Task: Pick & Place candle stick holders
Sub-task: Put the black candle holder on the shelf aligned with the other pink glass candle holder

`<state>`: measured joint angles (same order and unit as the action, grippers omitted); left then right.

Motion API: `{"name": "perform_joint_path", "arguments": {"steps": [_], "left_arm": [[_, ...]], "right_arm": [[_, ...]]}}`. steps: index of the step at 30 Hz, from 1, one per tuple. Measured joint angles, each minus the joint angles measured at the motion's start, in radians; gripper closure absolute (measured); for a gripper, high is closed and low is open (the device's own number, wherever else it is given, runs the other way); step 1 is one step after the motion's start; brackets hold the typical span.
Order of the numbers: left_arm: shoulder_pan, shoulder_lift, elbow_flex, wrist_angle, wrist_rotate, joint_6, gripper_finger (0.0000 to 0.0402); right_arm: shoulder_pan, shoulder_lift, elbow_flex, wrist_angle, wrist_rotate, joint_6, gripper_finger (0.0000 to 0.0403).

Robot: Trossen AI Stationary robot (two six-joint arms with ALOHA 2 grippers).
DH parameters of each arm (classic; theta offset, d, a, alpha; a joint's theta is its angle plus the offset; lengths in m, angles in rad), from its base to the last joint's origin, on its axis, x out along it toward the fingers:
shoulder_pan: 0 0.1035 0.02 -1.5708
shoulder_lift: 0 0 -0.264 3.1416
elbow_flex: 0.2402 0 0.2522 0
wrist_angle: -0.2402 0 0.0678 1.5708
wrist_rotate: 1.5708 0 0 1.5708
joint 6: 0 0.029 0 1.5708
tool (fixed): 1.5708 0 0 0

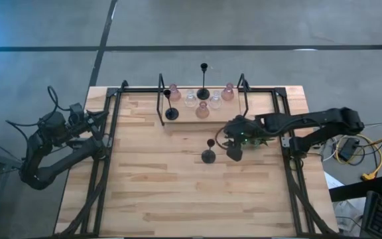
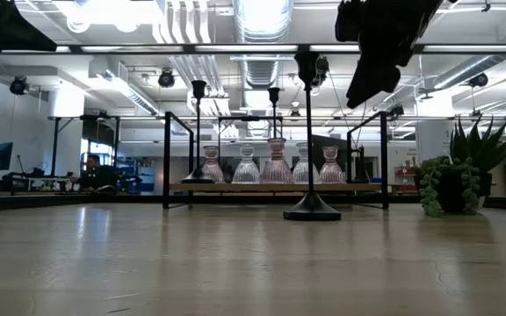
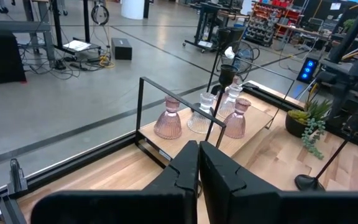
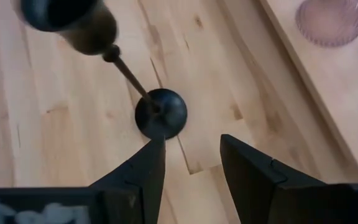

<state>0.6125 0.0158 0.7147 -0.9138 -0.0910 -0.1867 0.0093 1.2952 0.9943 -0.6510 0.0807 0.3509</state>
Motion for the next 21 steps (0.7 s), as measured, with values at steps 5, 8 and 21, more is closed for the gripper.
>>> {"name": "perform_joint_path", "arguments": {"steps": [5, 8, 21], "left_arm": [[0.0, 0.0, 0.0, 0.0, 0.0, 0.0, 0.0384], [0.0, 0.0, 0.0, 0.0, 0.0, 0.0, 0.0385], [0.0, 0.0, 0.0, -0.001, 0.0, 0.0, 0.0384]], "right_arm": [[0.0, 0.044, 0.0, 0.036, -0.019, 0.039, 0.0251], [0.007, 0.072, 0.0, 0.09, -0.05, 0.026, 0.0244], [0.075, 0.114, 0.0, 0.202, 0.062, -0.014, 0.0232]]}}
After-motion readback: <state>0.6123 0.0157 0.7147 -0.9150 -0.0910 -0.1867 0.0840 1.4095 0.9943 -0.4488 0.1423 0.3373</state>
